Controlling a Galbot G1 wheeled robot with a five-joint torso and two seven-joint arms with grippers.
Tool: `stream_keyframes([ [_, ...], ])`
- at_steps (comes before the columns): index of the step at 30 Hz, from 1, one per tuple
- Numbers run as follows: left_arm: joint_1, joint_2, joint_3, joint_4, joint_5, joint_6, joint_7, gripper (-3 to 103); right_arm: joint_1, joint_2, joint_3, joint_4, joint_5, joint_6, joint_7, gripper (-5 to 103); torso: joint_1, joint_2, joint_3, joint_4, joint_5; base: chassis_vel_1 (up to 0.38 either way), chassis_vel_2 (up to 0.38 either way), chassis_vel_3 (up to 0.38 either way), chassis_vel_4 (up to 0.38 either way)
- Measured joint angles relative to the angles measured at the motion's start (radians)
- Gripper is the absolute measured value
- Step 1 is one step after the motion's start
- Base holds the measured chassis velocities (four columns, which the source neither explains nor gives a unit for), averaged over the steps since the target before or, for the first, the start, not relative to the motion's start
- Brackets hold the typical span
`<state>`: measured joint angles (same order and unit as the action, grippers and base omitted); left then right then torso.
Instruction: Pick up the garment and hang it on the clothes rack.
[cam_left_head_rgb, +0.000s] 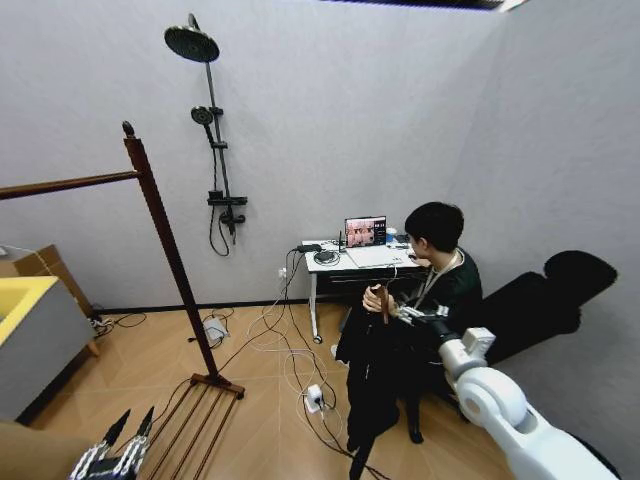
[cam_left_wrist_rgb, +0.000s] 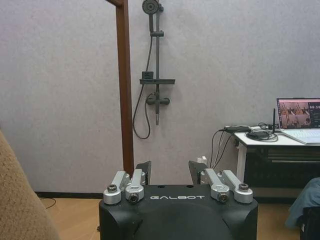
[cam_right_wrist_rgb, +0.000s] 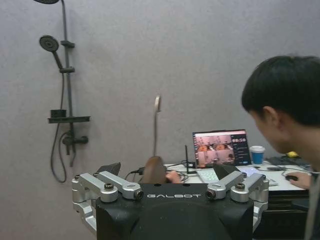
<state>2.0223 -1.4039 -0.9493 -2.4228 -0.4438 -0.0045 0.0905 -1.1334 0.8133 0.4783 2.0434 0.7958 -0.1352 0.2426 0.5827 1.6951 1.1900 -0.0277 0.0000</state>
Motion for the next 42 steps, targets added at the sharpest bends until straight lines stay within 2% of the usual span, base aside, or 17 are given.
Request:
stream_keyframes([
  [5,0.000,0.000,0.000,0.000,0.000,0.000,0.000,46,0.044,0.019,-0.050,-0.025,-0.025,-0.007,0.002,100,0.000,0.000,0.000,0.0002,0.0000,0.000,0.000,0.000,0.000],
  [15,0.000,0.000,0.000,0.000,0.000,0.000,0.000,46,0.199,0.043,-0.182,-0.153,-0.029,-0.032,0.057,100,0.000,0.000,0.000,0.0005,-0.0001,0.000,0.000,0.000,0.000],
  [23,0.000,0.000,0.000,0.000,0.000,0.000,0.000,46,0.237,0.052,-0.212,-0.179,-0.048,-0.036,0.074,102,0.000,0.000,0.000,0.0001,-0.0001,0.000,0.000,0.000,0.000],
  [26,0.000,0.000,0.000,0.000,0.000,0.000,0.000,46,0.244,0.050,-0.212,-0.184,-0.055,-0.036,0.078,100,0.000,0.000,0.000,0.0002,-0.0001,0.000,0.000,0.000,0.000],
  [27,0.000,0.000,0.000,0.000,0.000,0.000,0.000,46,0.250,0.047,-0.212,-0.187,-0.064,-0.036,0.079,91,0.000,0.000,0.000,0.0002,-0.0001,0.000,0.000,0.000,0.000],
  [29,0.000,0.000,0.000,0.000,0.000,0.000,0.000,46,0.252,0.046,-0.212,-0.188,-0.068,-0.036,0.079,80,0.000,0.000,0.000,0.0001,-0.0001,0.000,0.000,0.000,0.000],
  [32,0.000,0.000,0.000,0.000,0.000,0.000,0.000,46,0.252,0.046,-0.212,-0.188,-0.069,-0.036,0.080,75,0.000,0.000,0.000,0.0002,0.0000,0.000,0.000,0.000,0.000],
  [35,0.000,0.000,0.000,0.000,0.000,0.000,0.000,46,0.251,0.045,-0.210,-0.184,-0.065,-0.036,0.087,58,0.000,0.000,0.000,0.0002,0.0000,0.000,0.000,0.000,0.000],
  [36,0.000,0.000,0.000,0.000,0.000,0.000,0.000,46,0.243,0.047,-0.208,-0.170,-0.055,-0.036,0.093,47,0.000,0.000,0.000,0.0002,0.0000,0.000,0.000,0.000,0.000],
  [37,0.000,0.000,0.000,0.000,0.000,0.000,0.000,46,0.240,0.047,-0.206,-0.166,-0.053,-0.036,0.093,42,0.000,0.000,0.000,0.0001,0.0000,0.000,0.000,0.000,0.000],
  [38,0.000,0.000,0.000,0.000,0.000,0.000,0.000,46,0.240,0.047,-0.206,-0.166,-0.053,-0.036,0.093,42,0.000,0.000,0.000,0.0001,0.0000,0.000,0.000,0.000,0.000],
  [41,0.000,0.000,0.000,0.000,0.000,0.000,0.000,46,0.238,0.046,-0.206,-0.161,-0.037,-0.033,0.100,25,0.000,0.000,0.000,0.0003,0.0000,0.000,0.000,0.000,0.000],
  [42,0.000,0.000,0.000,0.000,0.000,0.000,0.000,46,0.238,0.046,-0.206,-0.161,-0.037,-0.033,0.100,25,0.000,0.000,0.000,0.0003,0.0000,0.000,0.000,0.000,0.000],
])
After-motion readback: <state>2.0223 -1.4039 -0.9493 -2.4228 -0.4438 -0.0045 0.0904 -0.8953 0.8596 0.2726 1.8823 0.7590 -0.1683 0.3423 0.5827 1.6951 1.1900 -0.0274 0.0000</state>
